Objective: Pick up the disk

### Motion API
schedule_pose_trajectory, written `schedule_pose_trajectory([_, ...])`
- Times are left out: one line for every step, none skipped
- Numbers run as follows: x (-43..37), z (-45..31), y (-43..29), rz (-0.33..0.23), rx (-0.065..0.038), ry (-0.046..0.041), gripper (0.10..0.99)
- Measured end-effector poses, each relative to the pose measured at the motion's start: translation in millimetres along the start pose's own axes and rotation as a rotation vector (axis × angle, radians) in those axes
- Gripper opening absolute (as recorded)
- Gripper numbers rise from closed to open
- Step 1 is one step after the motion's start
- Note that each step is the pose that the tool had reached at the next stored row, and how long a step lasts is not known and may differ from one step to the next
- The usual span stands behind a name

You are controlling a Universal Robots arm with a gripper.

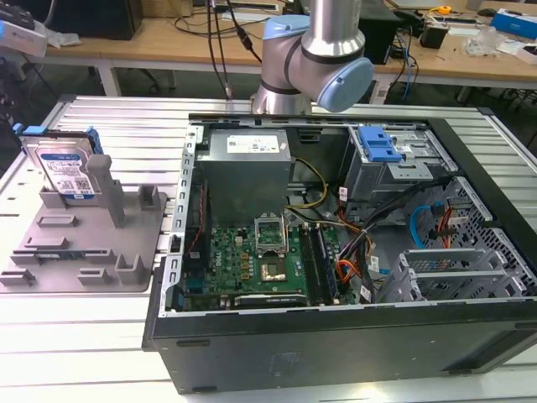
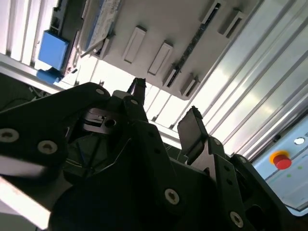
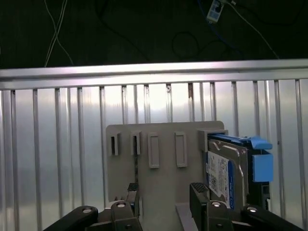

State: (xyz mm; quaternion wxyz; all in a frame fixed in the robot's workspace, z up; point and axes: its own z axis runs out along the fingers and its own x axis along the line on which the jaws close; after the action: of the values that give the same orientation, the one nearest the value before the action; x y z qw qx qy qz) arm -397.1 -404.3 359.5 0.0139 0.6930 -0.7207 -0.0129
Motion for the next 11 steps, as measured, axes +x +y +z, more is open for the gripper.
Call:
schedule_pose_trajectory([-5.6, 0.0, 0.2, 0.0, 0.0, 0.0041, 0.541])
schedule_pose_trajectory([-10.1, -0.1, 0.4, 0.0, 0.0, 0.007, 0.541])
schedule_pose_trajectory([-15.5, -0.1, 0.6, 0.0, 0.0, 0.01, 0.541])
schedule_pose_trajectory([-19.9, 0.0, 0.8, 0.0, 0.0, 0.012, 0.541])
schedule_pose_trajectory([-25.7, -0.2, 1.1, 0.001, 0.0, 0.0143, 0.541])
schedule_pose_trajectory([-30.1, -0.1, 1.2, 0.0, 0.0, 0.0159, 0.541])
schedule_pose_trajectory([-36.7, 0.0, 1.4, 0.001, 0.001, 0.0178, 0.541])
schedule_pose_trajectory([-41.1, -0.1, 1.7, 0.001, 0.001, 0.0188, 0.541])
schedule_pose_trajectory([-47.4, -0.1, 1.9, 0.001, 0.001, 0.0196, 0.541])
schedule_pose_trajectory([-51.2, -0.1, 2.1, 0.001, 0.001, 0.0199, 0.541])
schedule_pose_trajectory([-57.8, -0.2, 2.5, 0.001, 0.001, 0.0205, 0.541])
